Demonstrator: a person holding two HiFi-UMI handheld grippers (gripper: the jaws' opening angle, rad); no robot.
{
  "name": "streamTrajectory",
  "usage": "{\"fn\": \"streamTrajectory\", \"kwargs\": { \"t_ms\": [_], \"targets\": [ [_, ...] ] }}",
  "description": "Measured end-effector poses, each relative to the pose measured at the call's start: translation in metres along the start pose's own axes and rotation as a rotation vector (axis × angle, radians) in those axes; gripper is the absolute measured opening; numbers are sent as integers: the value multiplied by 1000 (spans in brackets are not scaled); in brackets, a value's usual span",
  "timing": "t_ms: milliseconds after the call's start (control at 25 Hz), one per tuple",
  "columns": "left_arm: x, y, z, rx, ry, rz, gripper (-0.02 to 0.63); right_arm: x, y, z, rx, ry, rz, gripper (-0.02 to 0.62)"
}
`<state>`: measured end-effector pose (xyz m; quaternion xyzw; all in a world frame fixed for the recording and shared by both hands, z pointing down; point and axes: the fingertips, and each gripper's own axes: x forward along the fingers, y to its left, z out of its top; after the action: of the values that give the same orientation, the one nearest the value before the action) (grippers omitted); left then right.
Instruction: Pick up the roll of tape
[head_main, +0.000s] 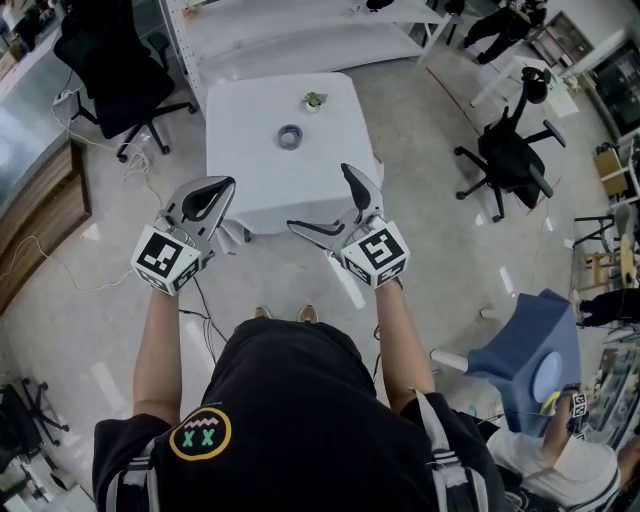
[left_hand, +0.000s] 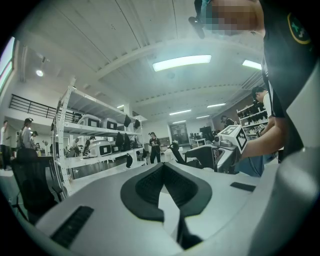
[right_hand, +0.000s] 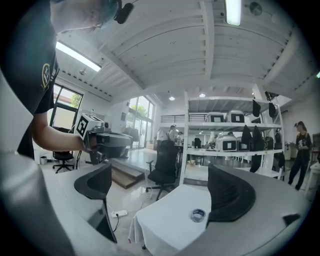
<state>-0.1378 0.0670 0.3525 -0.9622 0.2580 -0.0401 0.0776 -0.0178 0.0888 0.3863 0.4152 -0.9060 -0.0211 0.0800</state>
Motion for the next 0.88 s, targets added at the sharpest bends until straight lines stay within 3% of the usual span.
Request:
{"fn": "streamTrajectory", "kwargs": {
  "t_ms": [880],
  "targets": [
    [32,-36,6,6,39,61,17,-39,-31,-13,0,-12,43,597]
  ]
}}
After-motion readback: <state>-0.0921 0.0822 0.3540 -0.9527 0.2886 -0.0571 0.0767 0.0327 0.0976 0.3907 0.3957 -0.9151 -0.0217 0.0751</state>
